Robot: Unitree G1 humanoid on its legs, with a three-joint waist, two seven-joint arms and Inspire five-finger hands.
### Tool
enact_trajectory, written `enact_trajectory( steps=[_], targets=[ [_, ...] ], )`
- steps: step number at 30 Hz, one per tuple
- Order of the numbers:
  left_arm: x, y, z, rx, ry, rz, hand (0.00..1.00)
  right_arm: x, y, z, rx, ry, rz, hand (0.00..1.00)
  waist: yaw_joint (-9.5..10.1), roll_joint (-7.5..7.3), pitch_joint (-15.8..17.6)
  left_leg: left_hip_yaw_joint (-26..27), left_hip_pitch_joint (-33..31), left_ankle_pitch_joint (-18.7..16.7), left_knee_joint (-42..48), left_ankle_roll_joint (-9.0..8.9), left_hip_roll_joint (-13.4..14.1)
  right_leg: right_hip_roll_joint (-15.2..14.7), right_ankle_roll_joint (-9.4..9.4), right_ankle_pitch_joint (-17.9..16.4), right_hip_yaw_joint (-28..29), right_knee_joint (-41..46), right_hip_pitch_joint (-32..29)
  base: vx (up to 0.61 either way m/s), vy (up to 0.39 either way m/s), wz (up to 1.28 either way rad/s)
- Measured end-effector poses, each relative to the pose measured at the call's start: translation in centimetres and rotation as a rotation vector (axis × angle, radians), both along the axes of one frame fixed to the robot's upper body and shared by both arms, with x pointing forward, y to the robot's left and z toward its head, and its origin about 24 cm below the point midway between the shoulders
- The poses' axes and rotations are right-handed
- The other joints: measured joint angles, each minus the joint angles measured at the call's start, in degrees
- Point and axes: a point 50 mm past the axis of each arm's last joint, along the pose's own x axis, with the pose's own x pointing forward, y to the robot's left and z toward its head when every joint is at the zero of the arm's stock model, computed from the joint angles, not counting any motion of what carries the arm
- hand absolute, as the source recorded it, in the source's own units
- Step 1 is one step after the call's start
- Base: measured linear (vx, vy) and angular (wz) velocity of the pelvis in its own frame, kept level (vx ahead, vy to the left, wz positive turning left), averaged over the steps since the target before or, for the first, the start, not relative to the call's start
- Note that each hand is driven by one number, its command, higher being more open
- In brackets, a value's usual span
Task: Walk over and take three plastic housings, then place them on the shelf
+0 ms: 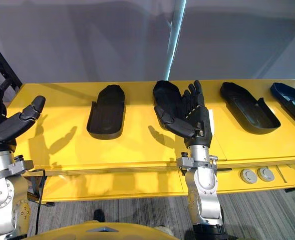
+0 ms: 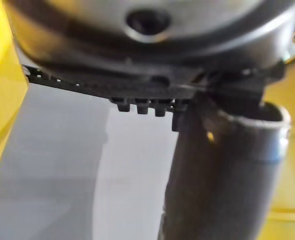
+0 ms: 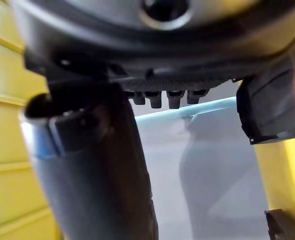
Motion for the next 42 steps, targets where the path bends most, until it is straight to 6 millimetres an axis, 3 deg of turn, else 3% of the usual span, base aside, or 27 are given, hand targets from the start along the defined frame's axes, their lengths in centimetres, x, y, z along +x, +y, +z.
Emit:
enact_trajectory(
  steps=[4,8,11,19,27,37,42],
  targets=[
    [-0.1,-0.9,-1.1,-0.098,0.019,-0.085,1.00,0.0,0.7,0.2,-0.013,-0.024,0.063,1.00,-0.01,-0.16,0.16,-0.33,-0.63,0.07,0.01,0.06,-0.04,0.02,0.22,-0.15,-0.01,0.03,-0.17,0.00,0.000,0.03],
    [0.3,-2.3,-1.8,-0.203,0.018,-0.202,1.00,0.2,3.0,0.5,-0.055,-0.058,0.231,1.00,0.06,-0.53,0.72,-0.88,-1.01,0.13,0.02,0.08,-0.16,0.01,0.31,-0.28,-0.21,0.15,-0.33,0.00,0.000,0.03],
    [0.5,-2.9,-2.4,-0.240,0.040,-0.249,1.00,0.4,5.1,1.7,-0.153,-0.145,0.379,1.00,0.11,-0.51,0.77,-1.44,-1.64,0.45,0.02,0.51,-0.17,-0.03,0.28,-0.69,-0.36,0.98,-1.10,0.01,-0.007,0.05],
    [0.6,-2.8,-3.2,-0.250,0.078,-0.253,1.00,0.1,5.7,3.8,-0.304,-0.266,0.582,1.00,0.18,-0.54,0.85,-1.95,-1.89,0.54,0.02,0.55,-0.20,-0.09,-0.04,-1.45,-0.68,2.12,-1.51,0.01,-0.006,0.04],
    [0.7,-2.9,-3.0,-0.215,0.092,-0.282,1.00,-1.5,5.6,2.2,-0.339,-0.157,0.797,1.00,0.09,-0.08,1.44,-1.53,-2.07,0.52,0.01,0.55,-0.18,-0.08,0.16,-1.65,-0.19,2.15,-1.95,0.00,-0.001,-0.01],
    [0.8,-3.3,-3.2,-0.218,0.118,-0.286,1.00,-3.0,7.6,-0.5,-0.325,0.002,1.036,1.00,0.00,-0.04,1.51,-1.40,-2.07,0.48,0.01,0.50,-0.12,-0.04,-0.03,-1.52,0.23,2.15,-2.18,0.00,-0.001,-0.01],
    [0.9,-3.1,-4.1,-0.236,0.153,-0.253,1.00,-3.3,8.4,-3.2,-0.274,0.114,1.084,1.00,0.23,-0.02,1.52,-1.68,-2.08,0.50,0.01,0.52,-0.13,-0.04,0.07,-1.62,-0.01,2.22,-2.08,0.00,0.000,0.02]
  ],
)
